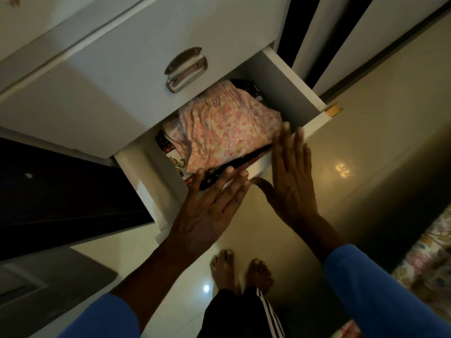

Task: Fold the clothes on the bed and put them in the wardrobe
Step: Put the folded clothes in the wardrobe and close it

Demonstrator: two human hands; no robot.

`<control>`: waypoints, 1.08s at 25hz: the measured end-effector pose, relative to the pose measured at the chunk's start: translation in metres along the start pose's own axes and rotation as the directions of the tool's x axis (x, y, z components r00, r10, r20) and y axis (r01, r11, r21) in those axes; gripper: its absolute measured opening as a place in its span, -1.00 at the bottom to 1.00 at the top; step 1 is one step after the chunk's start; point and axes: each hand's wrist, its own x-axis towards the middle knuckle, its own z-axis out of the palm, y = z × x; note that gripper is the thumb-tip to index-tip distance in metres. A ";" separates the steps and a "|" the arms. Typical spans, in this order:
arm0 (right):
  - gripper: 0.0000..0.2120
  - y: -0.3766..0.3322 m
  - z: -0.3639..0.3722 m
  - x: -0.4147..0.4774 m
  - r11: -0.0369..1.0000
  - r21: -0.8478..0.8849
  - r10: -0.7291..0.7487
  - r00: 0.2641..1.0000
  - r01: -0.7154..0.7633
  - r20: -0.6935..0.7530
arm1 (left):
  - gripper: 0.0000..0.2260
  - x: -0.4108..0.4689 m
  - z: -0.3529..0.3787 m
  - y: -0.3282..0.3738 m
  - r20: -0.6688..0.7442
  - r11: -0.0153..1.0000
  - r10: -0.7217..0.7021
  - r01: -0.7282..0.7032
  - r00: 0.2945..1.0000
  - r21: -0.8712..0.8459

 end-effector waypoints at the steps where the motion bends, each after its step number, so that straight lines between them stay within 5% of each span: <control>1: 0.07 -0.010 0.004 0.006 0.956 0.217 0.204 0.979 -0.198 -0.004 | -0.55 0.005 0.005 -0.011 -0.004 0.999 -0.004 0.004 1.000 0.038; 3: 0.13 -0.034 0.011 0.027 0.718 0.585 0.398 0.912 -0.377 0.100 | -0.50 0.014 0.014 -0.038 0.013 0.992 -0.011 0.009 1.000 0.123; 6: 0.01 -0.069 0.012 0.095 0.477 0.762 0.459 0.864 -0.437 0.208 | -0.23 0.040 0.011 -0.084 0.142 0.964 -0.099 0.060 0.985 0.259; 8: -0.19 -0.089 0.011 0.143 0.225 0.886 0.444 0.852 -0.405 0.277 | -0.22 0.058 0.006 -0.107 0.209 0.906 -0.193 0.092 0.959 0.412; 11: -0.83 -0.110 0.020 0.194 -0.365 0.852 0.406 0.759 -0.376 0.509 | -0.26 0.069 0.013 -0.121 0.259 0.889 -0.227 0.090 0.939 0.450; 13: -0.75 -0.116 0.024 0.208 -0.543 0.761 0.391 0.695 -0.355 0.603 | -0.32 0.073 0.020 -0.121 0.292 0.910 -0.233 0.102 0.928 0.403; 16: -0.78 -0.105 0.016 0.207 -0.518 0.775 0.325 0.755 -0.362 0.570 | -0.41 0.082 0.031 -0.111 0.305 0.947 -0.245 0.158 0.920 0.281; 18: -0.70 -0.083 0.021 0.185 -0.344 0.803 0.298 0.754 -0.487 0.585 | -0.27 0.077 0.034 -0.095 0.290 0.953 -0.299 0.272 0.909 0.131; 21: -0.62 -0.045 0.063 0.140 -0.141 0.700 0.395 0.608 -0.700 0.689 | -0.30 0.058 0.058 -0.073 0.406 0.936 -0.264 0.335 0.875 -0.112; 23: -0.62 -0.031 0.102 0.114 -0.100 0.584 0.397 0.506 -0.805 0.766 | -0.22 0.050 0.087 -0.071 0.476 0.985 -0.132 0.169 0.870 -0.037; 27: -0.58 -0.018 0.199 0.109 -0.332 0.546 0.348 0.438 -0.769 0.829 | -0.14 0.045 0.165 -0.087 0.558 0.930 0.038 -0.235 0.829 0.284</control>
